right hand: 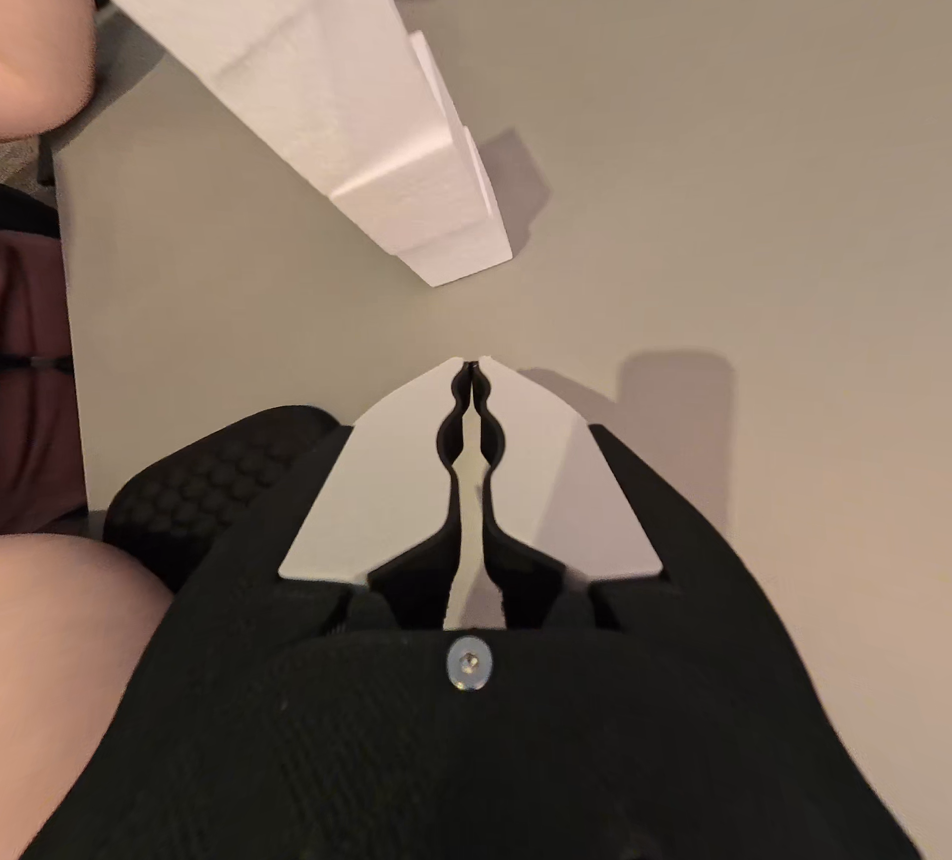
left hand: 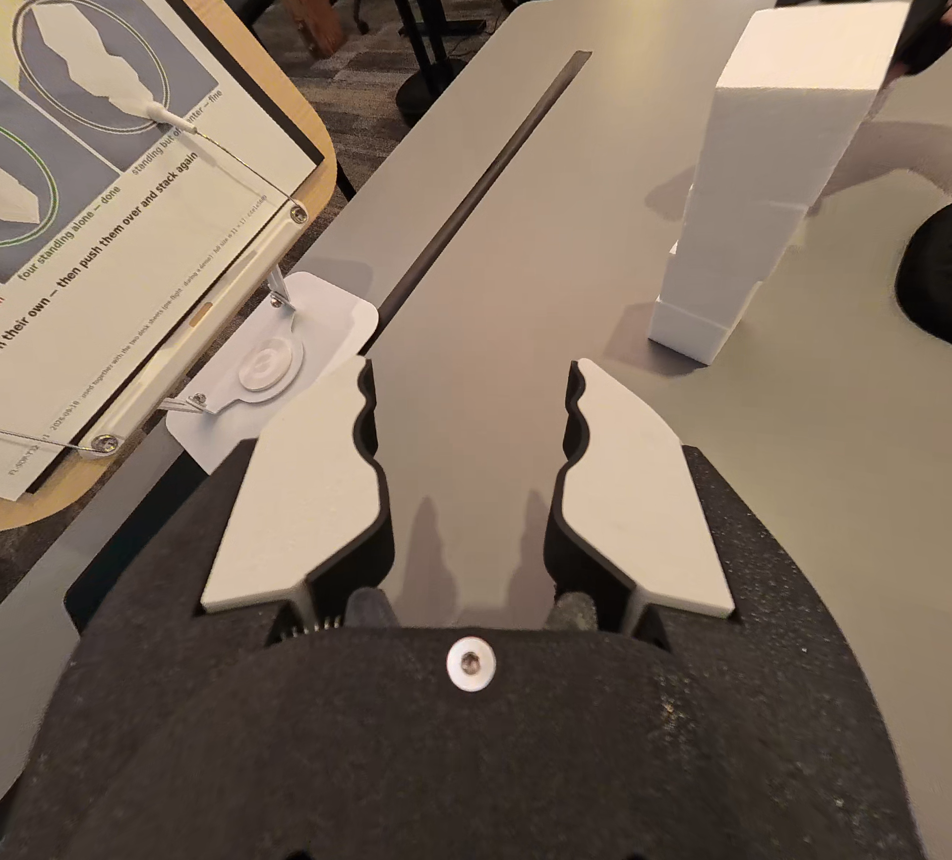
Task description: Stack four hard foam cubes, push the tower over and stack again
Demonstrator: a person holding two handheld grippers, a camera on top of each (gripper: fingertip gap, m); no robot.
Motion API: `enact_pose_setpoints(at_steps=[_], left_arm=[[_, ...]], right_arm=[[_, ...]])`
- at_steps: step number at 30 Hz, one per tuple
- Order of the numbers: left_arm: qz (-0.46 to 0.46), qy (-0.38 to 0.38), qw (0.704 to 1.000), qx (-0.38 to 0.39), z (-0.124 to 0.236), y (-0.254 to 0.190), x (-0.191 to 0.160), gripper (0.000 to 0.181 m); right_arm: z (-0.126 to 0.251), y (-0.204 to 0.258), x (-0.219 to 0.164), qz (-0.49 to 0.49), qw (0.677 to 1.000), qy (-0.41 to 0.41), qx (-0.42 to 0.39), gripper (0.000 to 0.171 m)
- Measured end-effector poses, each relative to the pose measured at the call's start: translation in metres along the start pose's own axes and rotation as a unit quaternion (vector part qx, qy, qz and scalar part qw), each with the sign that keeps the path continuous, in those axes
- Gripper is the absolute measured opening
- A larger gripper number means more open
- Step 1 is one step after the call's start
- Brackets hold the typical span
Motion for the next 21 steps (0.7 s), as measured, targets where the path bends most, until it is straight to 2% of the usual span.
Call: enact_pose_setpoints(at_steps=[3,8,14,18,21], left_arm=[[0.005,-0.008,1.0,-0.003,0.002,0.001,0.002,0.07],[0.007,0.002,1.0,0.001,0.002,0.004,-0.001,0.069],[0.039,0.03,0.998,0.026,0.009,0.021,-0.01,0.066],[0.076,0.014,0.996,0.05,0.031,0.041,-0.012,0.067],[0.111,-0.009,0.993,0.045,0.053,0.05,-0.011,0.067]], right_arm=[[-0.014,-0.005,0.009,-0.01,0.999,0.044,-0.012,0.001],[-0.038,0.006,0.058,0.041,0.993,0.087,-0.066,0.001],[-0.059,0.05,0.12,0.144,0.979,0.082,-0.12,0.001],[-0.052,0.067,0.13,0.165,0.968,0.084,-0.171,0.001],[-0.046,0.07,0.127,0.171,0.965,0.082,-0.179,0.003]])
Point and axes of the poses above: each gripper's, where its closed fingertips meet, z back along the fingers, x out of its top, y = z × x across the jaws, the point moved 7 cm from there along z, back along the fingers, and after that the axes turned 14 degrees about x, right-handed, at the moved point
